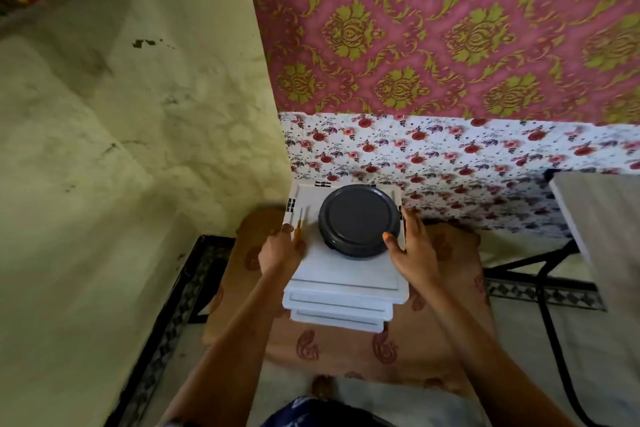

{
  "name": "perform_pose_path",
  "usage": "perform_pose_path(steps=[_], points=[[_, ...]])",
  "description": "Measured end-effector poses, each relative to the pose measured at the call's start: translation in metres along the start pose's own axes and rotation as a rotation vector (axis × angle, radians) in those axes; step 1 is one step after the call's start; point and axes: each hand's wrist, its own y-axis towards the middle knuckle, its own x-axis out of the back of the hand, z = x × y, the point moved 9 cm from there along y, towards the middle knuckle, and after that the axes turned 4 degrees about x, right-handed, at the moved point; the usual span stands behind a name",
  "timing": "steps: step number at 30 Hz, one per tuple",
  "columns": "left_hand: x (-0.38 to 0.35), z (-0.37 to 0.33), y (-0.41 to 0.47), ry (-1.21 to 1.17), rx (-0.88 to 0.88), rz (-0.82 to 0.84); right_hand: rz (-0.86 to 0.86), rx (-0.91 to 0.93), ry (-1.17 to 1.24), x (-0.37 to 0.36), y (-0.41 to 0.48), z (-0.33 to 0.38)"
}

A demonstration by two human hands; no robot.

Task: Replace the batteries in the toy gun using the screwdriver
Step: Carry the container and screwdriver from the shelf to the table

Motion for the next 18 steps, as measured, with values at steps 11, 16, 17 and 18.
perform_pose_path(steps=[11, 16, 17, 18], points=[[-0.011, 0.0, 0.03, -0.049, 0.048, 0.024, 0.051, -0.168, 0.151, -0.016, 0.016, -0.018], [-0.013, 0.006, 0.032, -0.703, 0.277, 0.021, 0.015, -0.245, 0.279, -0.02, 0.02, -0.02], [-0.015, 0.004, 0.032, -0.784, 0.313, 0.03, -0.001, -0.258, 0.298, -0.02, 0.021, -0.022], [-0.017, 0.0, 0.033, -0.831, 0.327, 0.049, -0.015, -0.27, 0.322, -0.02, 0.022, -0.023]])
